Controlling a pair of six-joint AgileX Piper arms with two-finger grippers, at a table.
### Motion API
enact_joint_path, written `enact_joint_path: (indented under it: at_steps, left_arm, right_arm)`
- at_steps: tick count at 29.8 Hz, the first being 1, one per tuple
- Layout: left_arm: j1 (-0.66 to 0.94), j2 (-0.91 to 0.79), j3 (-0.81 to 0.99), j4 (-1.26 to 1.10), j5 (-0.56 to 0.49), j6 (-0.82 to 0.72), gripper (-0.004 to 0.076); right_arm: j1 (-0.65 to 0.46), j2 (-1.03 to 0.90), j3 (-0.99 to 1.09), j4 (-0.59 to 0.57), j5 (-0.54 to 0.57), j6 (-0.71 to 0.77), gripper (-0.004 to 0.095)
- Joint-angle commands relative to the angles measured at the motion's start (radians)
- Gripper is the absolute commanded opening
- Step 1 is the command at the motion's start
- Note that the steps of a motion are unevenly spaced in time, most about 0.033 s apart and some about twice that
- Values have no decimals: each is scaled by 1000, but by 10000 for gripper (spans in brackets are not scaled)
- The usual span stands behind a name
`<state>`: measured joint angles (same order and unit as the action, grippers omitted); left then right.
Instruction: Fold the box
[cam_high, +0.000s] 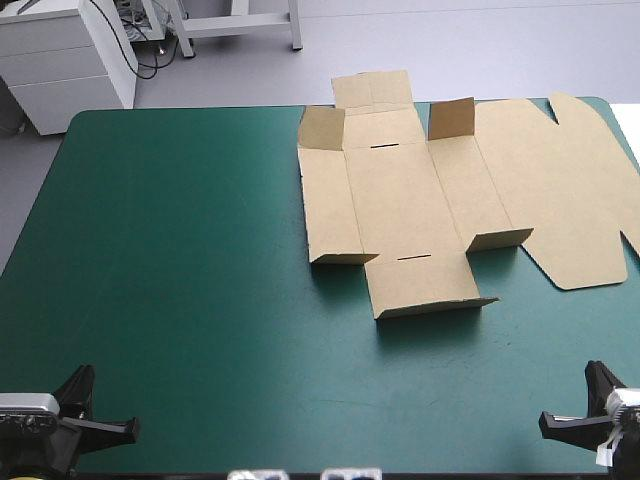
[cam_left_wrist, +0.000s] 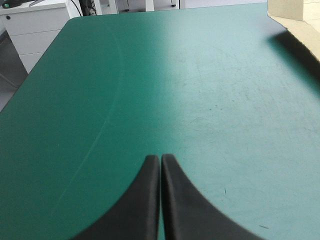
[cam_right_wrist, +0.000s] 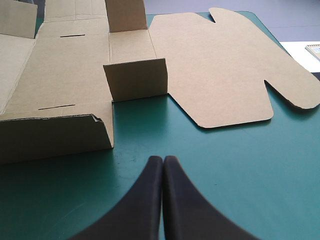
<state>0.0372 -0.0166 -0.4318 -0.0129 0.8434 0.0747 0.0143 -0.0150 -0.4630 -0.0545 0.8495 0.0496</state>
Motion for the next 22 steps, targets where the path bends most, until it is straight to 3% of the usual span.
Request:
enact_joint_path:
  at_steps: [1,17,22]
  left_arm:
    - [-1,0,-30,-3,-71,-1,-8]
    - [-1,0,-30,-7,-75,-1,-8]
    - [-1,5,-37,-22,-150,33,-8]
  right_arm:
    - [3,-19,-22,-6,-73,1,-14]
    - [3,-19,-22,-6,-73,1,-14]
    - [3,-19,-22,-6,-73,1,-14]
